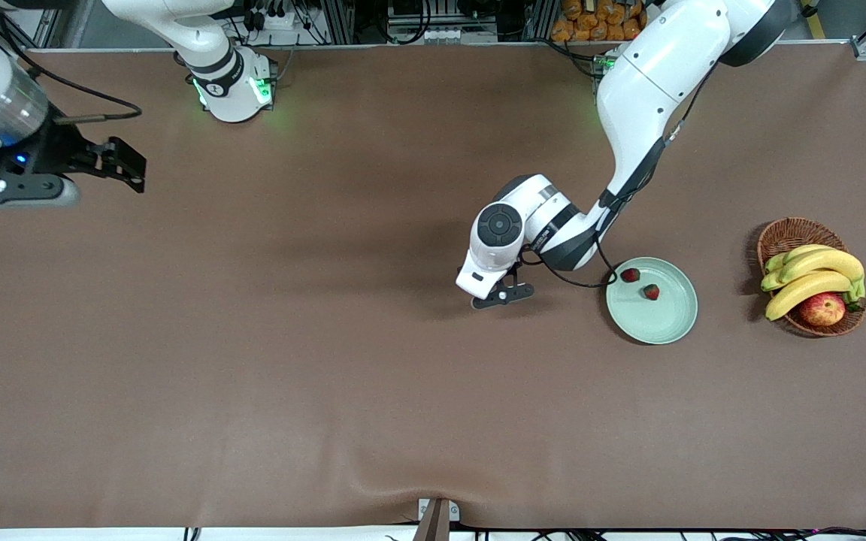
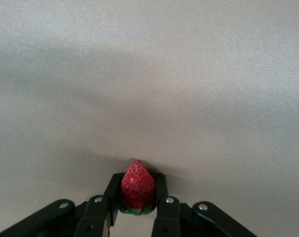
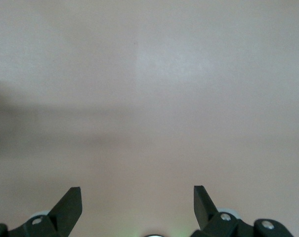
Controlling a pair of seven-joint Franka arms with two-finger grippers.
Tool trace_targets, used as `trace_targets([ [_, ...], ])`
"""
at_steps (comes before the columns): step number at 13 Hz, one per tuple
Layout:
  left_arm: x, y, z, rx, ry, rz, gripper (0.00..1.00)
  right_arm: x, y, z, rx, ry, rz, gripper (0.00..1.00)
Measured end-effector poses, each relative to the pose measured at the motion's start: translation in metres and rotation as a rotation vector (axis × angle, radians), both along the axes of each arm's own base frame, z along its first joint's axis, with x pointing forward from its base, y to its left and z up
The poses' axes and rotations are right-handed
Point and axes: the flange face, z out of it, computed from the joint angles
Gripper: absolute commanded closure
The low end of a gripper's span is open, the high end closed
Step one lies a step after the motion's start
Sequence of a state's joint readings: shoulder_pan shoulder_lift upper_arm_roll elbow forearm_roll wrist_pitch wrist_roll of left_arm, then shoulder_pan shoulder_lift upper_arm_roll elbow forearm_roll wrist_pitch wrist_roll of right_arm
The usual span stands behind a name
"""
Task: Collect all strawberries into plate
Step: 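Grasp the third strawberry with the left gripper while the right gripper retracts, then carry the strawberry over the plate and open the left gripper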
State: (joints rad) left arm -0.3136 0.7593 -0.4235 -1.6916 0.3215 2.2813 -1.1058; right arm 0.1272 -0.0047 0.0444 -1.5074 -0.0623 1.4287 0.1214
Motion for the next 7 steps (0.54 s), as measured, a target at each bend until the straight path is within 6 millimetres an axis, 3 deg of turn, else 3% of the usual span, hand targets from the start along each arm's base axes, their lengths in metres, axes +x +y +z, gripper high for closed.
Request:
trace_targets([
  [2, 0.007, 0.005, 0.009, -0.001, -0.012, 0.010, 1.00, -0.005, -0.006, 0.006, -0.001, 0.003, -0.015, 0.00],
  [7, 0.033, 0.064, 0.094, 0.145, -0.001, 0.083, 1.00, -0.009, -0.009, 0.004, -0.007, 0.034, -0.027, 0.00],
])
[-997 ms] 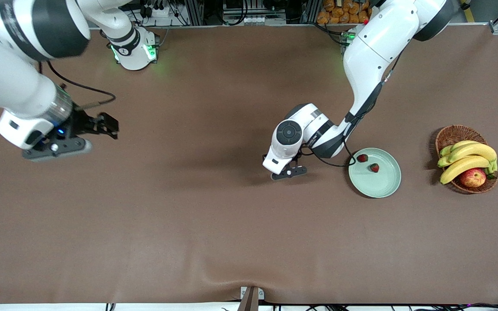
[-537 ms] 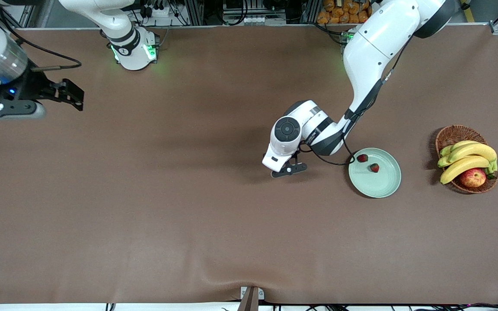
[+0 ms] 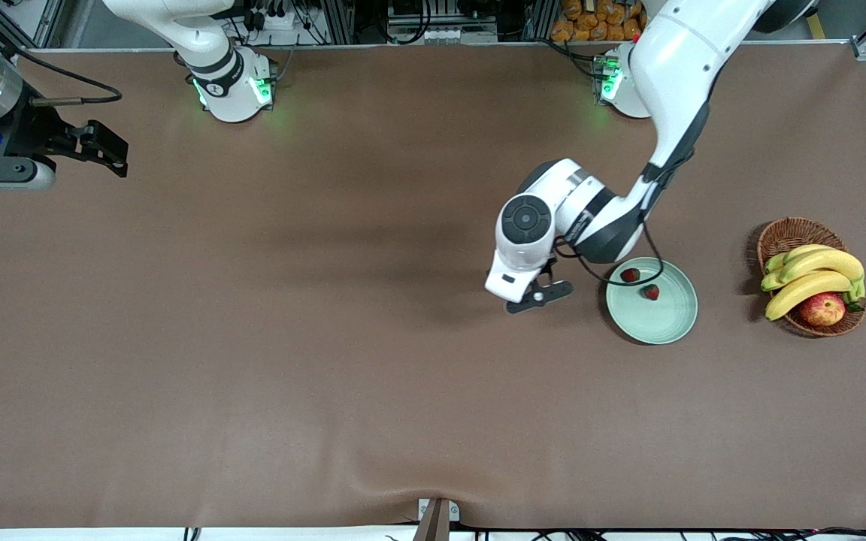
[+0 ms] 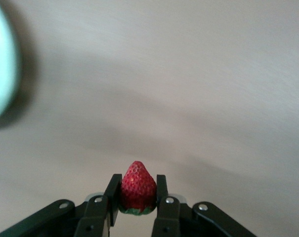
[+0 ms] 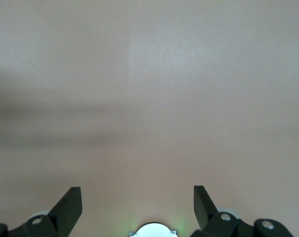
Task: Collect all strawberries into plate
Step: 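Carry the strawberry over the plate and open the left gripper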
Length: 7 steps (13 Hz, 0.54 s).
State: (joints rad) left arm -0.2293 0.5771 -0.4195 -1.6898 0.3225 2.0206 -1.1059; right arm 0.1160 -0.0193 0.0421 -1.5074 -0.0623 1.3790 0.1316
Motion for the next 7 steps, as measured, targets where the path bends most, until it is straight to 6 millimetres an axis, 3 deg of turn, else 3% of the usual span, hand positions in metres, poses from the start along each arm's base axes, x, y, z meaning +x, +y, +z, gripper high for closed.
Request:
trace_targets([
  [2, 0.013, 0.041, 0.009, 0.041, 0.022, 0.062, 1.00, 0.001, -0.011, -0.001, -0.001, 0.008, -0.024, 0.00],
  [4, 0.023, 0.081, 0.000, 0.062, 0.051, 0.119, 1.00, 0.002, -0.028, -0.001, -0.001, 0.009, -0.056, 0.00],
  [7, 0.031, 0.128, -0.013, 0.086, 0.094, 0.186, 1.00, 0.005, -0.035, -0.003, 0.000, 0.006, -0.070, 0.00],
])
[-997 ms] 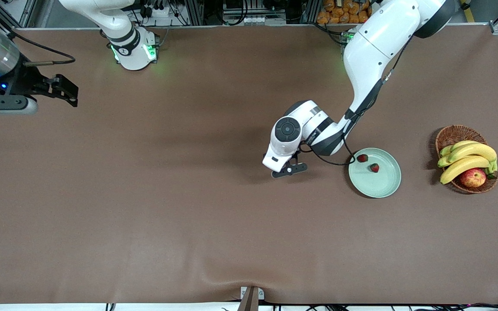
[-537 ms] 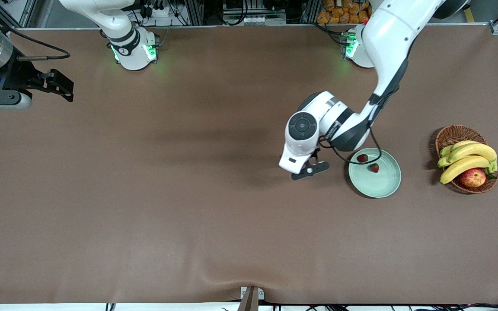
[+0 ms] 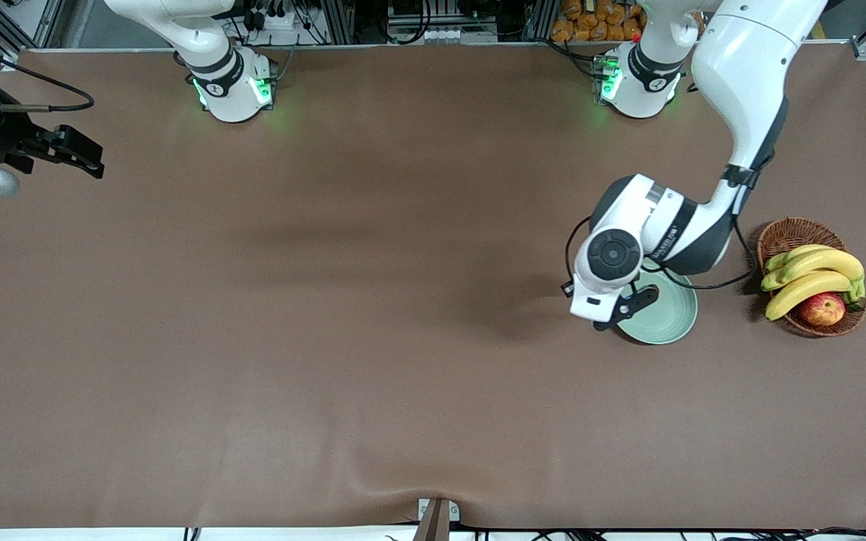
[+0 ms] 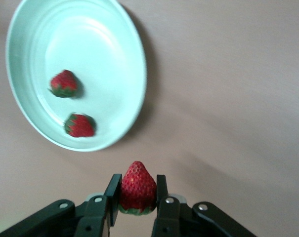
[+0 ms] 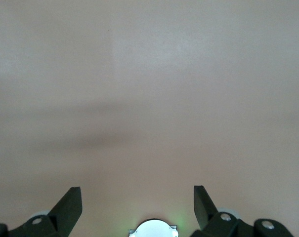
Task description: Collect all strawberries into plate
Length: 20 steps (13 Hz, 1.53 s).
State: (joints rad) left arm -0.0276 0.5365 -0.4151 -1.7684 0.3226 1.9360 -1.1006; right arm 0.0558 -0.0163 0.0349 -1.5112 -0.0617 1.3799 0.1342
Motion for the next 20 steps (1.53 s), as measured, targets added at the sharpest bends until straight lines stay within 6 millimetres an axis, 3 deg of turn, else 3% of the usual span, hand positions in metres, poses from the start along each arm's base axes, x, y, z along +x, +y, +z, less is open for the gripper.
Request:
trace_targets([
  [3, 0.002, 0.022, -0.002, 0.016, 0.024, 0.033, 0.96, 0.004, 0.001, -0.004, 0.001, -0.007, 0.002, 0.00],
  [5, 0.002, 0.033, -0.007, 0.022, 0.036, 0.046, 0.81, 0.006, 0.002, -0.007, 0.001, -0.003, 0.003, 0.00],
  [7, 0.005, 0.053, -0.010, 0.016, 0.051, 0.044, 0.49, 0.006, 0.002, -0.008, 0.001, 0.000, 0.003, 0.00],
  [8, 0.009, 0.067, -0.010, 0.008, 0.058, 0.039, 0.13, 0.006, 0.002, -0.009, 0.001, 0.001, 0.003, 0.00],
  [9, 0.013, 0.082, -0.010, 0.000, 0.065, 0.036, 0.00, 0.006, 0.001, -0.009, 0.001, 0.002, 0.003, 0.00],
  [11, 0.018, 0.102, -0.010, -0.010, 0.070, 0.039, 0.00, 0.006, 0.001, -0.010, 0.001, 0.004, 0.003, 0.00],
  [12, 0.019, 0.102, -0.009, -0.013, 0.066, 0.039, 0.00, 0.006, 0.001, -0.010, 0.001, 0.004, 0.003, 0.00],
  [14, 0.025, 0.084, 0.011, -0.053, 0.034, 0.039, 0.00, 0.006, 0.001, -0.011, 0.000, 0.007, 0.002, 0.00],
  [17, 0.038, 0.062, 0.079, -0.127, -0.064, 0.063, 0.00, 0.006, 0.001, -0.013, 0.000, 0.010, 0.002, 0.00],
  [20, 0.038, 0.047, 0.158, -0.136, -0.140, 0.046, 0.00, 0.006, -0.001, -0.013, 0.000, 0.011, -0.001, 0.00],
])
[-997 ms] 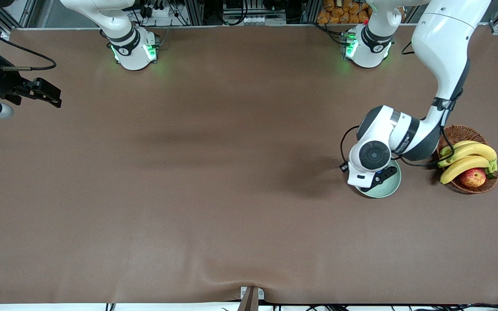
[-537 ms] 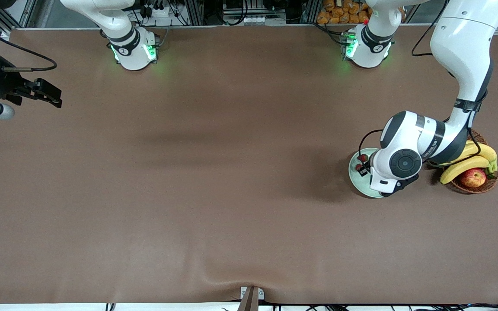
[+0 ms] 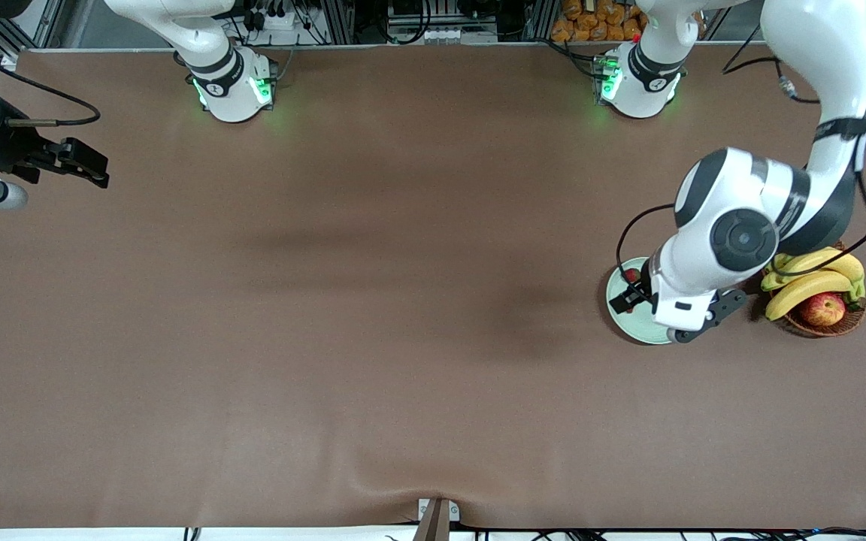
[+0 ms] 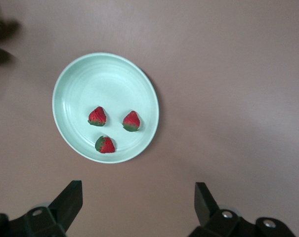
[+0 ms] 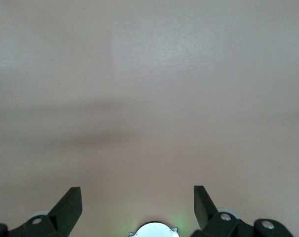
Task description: Collect all strawberries into plate
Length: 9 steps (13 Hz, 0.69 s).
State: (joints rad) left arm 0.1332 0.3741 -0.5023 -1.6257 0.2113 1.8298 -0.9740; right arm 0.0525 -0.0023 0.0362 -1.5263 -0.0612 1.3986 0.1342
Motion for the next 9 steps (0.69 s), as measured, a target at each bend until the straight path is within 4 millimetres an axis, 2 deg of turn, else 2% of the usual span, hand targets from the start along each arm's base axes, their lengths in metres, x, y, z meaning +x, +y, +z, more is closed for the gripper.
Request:
trace_targets([
  [3, -0.015, -0.031, 0.085, -0.011, -0.075, -0.048, 0.00, 0.001, -0.010, -0.001, 0.017, 0.001, -0.022, 0.00],
  [5, -0.033, -0.052, 0.129, -0.014, -0.116, -0.097, 0.00, 0.002, -0.027, -0.003, 0.074, 0.008, -0.062, 0.00],
  [7, -0.049, -0.048, 0.161, 0.012, -0.121, -0.173, 0.00, 0.002, -0.039, -0.005, 0.100, 0.011, -0.083, 0.00],
  [9, -0.065, -0.028, 0.191, 0.023, -0.099, -0.240, 0.00, 0.004, -0.035, -0.005, 0.102, 0.000, -0.077, 0.00],
])
